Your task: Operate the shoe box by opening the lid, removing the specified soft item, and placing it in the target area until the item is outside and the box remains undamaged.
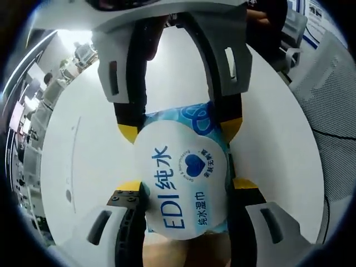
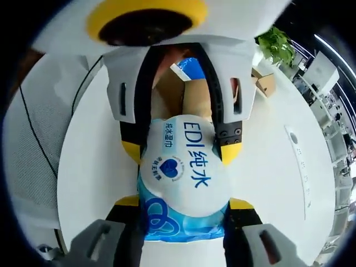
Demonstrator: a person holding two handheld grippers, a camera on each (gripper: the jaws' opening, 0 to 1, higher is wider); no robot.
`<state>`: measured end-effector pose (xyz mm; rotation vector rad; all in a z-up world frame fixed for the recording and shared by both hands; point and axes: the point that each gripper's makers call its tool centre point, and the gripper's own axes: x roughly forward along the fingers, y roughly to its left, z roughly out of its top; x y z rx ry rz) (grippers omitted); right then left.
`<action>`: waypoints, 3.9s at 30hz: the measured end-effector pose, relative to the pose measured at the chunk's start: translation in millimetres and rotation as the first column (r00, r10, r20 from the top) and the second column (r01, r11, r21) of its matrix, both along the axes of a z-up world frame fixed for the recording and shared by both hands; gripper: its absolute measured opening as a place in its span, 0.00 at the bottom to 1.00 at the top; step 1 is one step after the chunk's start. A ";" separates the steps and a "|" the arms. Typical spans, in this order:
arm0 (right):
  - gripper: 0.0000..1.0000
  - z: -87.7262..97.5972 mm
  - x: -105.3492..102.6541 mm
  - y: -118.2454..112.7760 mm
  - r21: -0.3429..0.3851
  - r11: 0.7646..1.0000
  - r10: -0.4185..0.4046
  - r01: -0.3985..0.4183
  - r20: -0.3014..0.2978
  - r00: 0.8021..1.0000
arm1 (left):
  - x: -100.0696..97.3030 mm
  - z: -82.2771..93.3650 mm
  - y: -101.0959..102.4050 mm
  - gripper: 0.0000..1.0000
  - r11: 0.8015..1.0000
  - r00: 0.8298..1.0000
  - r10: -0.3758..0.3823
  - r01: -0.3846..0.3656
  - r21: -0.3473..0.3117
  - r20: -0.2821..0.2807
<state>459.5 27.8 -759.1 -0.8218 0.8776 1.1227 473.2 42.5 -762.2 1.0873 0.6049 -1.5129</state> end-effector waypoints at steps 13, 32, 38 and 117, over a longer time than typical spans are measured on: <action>0.54 -2.7 -1.1 -6.8 -0.019 1.000 -0.003 0.002 -0.002 1.000 | 0.0 -1.1 -6.0 0.60 1.000 1.000 -0.008 0.008 -0.010 0.000; 0.52 5.4 -2.2 -7.7 -0.021 1.000 -0.001 0.002 0.014 1.000 | -3.9 7.0 2.5 0.62 1.000 1.000 -0.019 0.019 -0.011 0.010; 0.52 13.8 -1.8 -4.5 0.001 1.000 -0.022 0.022 0.016 1.000 | -1.6 20.0 2.7 0.62 0.998 1.000 0.019 -0.019 -0.054 -0.009; 0.60 120.7 41.6 121.6 0.559 0.735 -0.390 0.384 -0.115 0.913 | 54.4 141.2 229.6 0.69 0.503 0.677 0.661 -0.719 -0.479 -0.322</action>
